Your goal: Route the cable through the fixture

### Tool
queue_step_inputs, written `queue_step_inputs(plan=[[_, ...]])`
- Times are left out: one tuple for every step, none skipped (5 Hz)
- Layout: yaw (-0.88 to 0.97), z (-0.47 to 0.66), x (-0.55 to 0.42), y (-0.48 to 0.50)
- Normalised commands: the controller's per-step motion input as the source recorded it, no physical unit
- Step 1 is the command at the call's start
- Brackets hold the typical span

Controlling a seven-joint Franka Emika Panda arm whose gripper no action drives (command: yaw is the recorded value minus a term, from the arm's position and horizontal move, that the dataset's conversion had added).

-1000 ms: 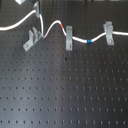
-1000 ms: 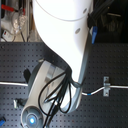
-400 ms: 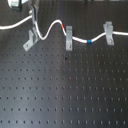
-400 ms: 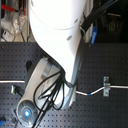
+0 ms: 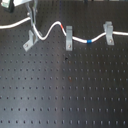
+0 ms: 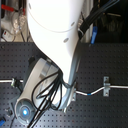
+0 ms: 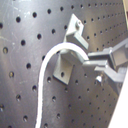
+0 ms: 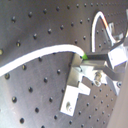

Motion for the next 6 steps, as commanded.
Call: queue_step_inputs(plan=[[0.56,0.18,0.217,0.095],[0.45,0.11,-0.033,0.104],[0.43,0.02,-0.217,0.155],[0.39,0.0,-0.251,0.216],[0.25,0.02,-0.028,0.098],[0.03,0.18,0.001,-0.034]])
